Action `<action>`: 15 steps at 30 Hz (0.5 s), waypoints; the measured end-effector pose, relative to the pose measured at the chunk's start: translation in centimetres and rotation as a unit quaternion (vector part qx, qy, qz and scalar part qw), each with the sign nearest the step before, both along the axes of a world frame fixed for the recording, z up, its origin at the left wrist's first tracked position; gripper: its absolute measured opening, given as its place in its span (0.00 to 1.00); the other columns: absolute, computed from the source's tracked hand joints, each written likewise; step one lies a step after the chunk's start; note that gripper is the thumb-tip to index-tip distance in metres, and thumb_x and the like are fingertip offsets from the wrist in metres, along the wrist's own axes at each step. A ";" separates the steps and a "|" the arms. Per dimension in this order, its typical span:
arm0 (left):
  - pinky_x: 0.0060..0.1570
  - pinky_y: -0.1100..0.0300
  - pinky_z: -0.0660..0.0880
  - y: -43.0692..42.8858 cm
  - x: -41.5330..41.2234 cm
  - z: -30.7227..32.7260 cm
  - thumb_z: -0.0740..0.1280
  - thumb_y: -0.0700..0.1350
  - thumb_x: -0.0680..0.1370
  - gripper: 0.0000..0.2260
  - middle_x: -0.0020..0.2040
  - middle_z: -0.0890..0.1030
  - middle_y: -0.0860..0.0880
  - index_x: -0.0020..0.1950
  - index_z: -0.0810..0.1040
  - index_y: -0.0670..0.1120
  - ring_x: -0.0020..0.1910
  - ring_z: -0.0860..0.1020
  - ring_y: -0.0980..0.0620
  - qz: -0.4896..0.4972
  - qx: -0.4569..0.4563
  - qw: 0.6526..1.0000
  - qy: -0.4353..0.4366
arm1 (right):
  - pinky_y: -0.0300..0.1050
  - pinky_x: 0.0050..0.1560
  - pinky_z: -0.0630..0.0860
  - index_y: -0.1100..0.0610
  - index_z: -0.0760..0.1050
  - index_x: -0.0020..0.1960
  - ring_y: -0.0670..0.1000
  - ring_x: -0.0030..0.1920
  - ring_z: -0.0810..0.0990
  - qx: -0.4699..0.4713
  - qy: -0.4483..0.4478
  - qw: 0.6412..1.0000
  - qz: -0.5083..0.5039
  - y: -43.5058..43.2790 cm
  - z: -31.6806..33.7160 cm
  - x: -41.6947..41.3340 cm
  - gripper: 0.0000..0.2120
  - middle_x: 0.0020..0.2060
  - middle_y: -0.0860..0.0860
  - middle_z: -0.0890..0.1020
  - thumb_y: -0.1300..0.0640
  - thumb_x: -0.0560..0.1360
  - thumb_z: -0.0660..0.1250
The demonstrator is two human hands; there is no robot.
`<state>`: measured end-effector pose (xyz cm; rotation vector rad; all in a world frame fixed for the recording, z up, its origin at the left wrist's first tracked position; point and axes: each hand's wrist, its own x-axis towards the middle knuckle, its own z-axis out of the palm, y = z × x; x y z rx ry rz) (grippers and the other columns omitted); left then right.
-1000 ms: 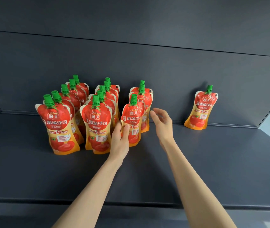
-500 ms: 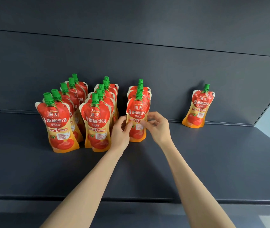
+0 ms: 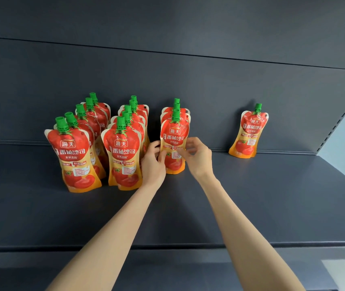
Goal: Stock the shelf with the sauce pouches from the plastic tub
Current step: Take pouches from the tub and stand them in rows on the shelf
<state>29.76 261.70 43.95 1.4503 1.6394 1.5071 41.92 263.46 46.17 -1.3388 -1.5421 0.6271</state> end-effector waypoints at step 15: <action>0.59 0.60 0.69 -12.1 6.3 3.6 0.63 0.47 0.78 0.11 0.57 0.78 0.52 0.59 0.76 0.46 0.59 0.74 0.54 -0.173 0.105 0.965 0.166 | 0.46 0.59 0.73 0.56 0.78 0.57 0.50 0.55 0.78 0.063 -0.032 0.985 -0.158 -15.8 -0.3 11.5 0.10 0.52 0.47 0.81 0.57 0.77 0.66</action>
